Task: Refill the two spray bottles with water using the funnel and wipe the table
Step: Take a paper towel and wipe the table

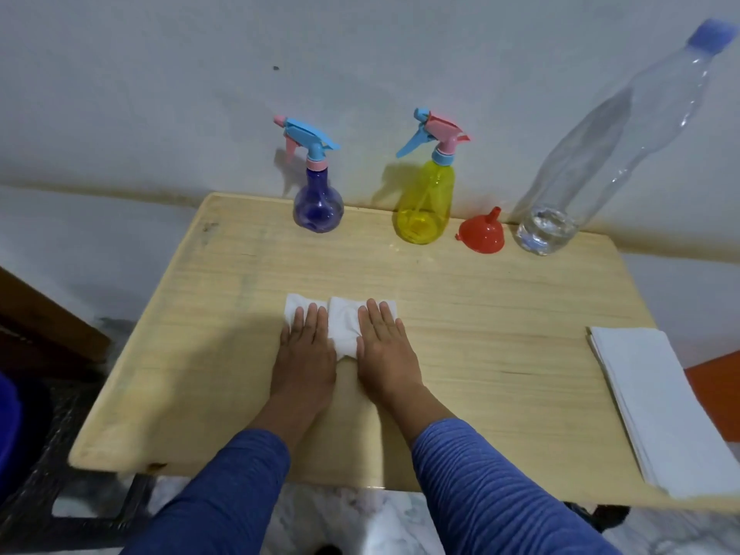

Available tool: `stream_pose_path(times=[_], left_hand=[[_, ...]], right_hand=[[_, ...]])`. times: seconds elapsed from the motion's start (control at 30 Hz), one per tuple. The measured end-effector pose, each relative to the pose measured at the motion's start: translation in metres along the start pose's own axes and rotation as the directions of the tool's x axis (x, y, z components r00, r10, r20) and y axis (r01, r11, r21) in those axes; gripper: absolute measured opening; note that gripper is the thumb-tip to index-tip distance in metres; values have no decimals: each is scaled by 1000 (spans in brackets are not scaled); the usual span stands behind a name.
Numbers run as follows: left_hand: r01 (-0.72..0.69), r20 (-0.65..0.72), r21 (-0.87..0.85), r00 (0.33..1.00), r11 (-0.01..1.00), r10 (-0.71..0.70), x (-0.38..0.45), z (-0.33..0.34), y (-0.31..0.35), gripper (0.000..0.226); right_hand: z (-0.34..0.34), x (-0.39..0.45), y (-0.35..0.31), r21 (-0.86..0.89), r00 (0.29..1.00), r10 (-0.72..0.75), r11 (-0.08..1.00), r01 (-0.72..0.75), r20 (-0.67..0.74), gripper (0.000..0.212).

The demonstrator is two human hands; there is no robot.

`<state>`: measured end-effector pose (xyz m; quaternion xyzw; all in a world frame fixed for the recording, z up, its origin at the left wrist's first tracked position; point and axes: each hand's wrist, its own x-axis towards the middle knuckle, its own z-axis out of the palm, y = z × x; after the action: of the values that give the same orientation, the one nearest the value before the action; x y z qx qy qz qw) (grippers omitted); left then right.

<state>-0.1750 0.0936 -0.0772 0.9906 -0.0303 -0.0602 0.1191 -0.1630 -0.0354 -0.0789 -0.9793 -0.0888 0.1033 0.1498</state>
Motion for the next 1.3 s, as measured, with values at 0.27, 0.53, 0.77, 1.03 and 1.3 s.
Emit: stream_pose_path(times=[0.27,0.53,0.77,1.03,1.3], left_hand=[[-207,3,-42,978,978,207,-8,37,122,54],[-312,76,38,948,949,308,-32,59,207,50],[-287,33,30,958,957,286,-39,61,199,40],[-187,-25,-50,982,981,186,-55,47,122,39],[7,8,53,1000,999,-8,-81,25,-1,49]], right_hand=[[-26,-62,111,16,989,140,990,-139,-54,52],[-41,-119,183,27,971,233,972,-232,-42,52],[-35,-134,175,54,973,226,973,-224,-47,52],[-10,-120,98,82,989,143,987,-139,-49,76],[28,-99,-22,-49,995,33,998,-38,-96,50]])
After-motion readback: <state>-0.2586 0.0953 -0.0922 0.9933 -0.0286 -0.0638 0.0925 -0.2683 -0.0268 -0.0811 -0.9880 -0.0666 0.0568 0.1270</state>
